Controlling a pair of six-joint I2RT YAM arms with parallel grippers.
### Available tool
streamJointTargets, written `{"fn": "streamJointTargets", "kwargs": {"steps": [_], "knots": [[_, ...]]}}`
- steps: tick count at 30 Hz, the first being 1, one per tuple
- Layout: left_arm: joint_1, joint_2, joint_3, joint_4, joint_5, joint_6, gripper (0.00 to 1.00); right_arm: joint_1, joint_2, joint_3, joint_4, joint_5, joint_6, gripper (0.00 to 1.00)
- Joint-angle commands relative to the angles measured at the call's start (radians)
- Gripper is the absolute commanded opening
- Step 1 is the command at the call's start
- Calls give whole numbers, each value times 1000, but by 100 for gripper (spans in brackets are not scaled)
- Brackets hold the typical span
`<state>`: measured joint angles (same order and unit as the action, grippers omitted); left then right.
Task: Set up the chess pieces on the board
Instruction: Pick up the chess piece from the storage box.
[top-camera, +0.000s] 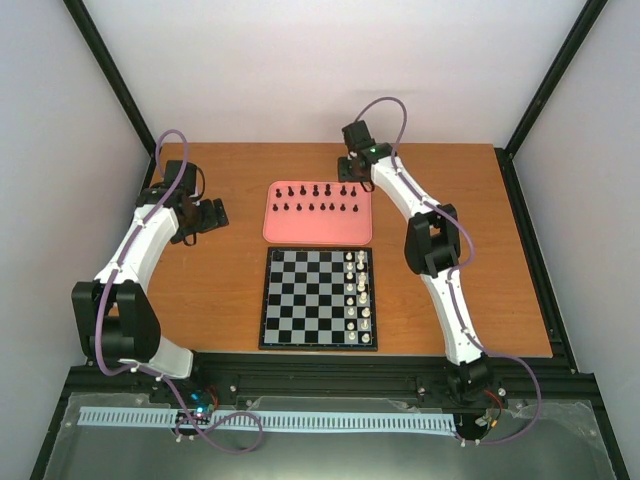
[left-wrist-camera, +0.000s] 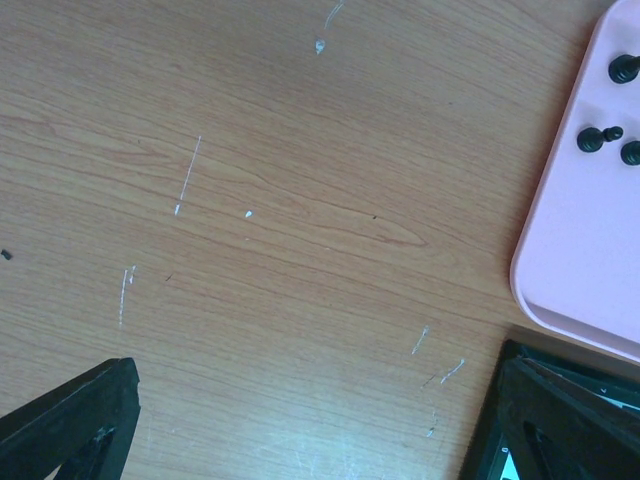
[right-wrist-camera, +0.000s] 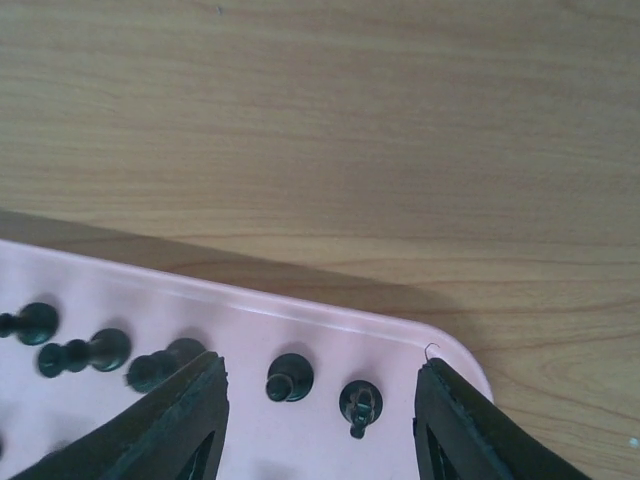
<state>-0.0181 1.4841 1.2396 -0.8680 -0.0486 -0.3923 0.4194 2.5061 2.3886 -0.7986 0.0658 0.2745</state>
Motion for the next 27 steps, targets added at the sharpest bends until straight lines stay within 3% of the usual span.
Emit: {"fn": "streamJointTargets", "kwargs": {"steps": [1,6,27], "knots": [[0,16,35,16,16,12,100,-4,40,36,18,37,-11,58],[1,38,44,15,16,17,100,-14,68,32,9,95,3,52],[0,89,71,16,20,18,100,-51,139,43,20,-25,21,41]]}}
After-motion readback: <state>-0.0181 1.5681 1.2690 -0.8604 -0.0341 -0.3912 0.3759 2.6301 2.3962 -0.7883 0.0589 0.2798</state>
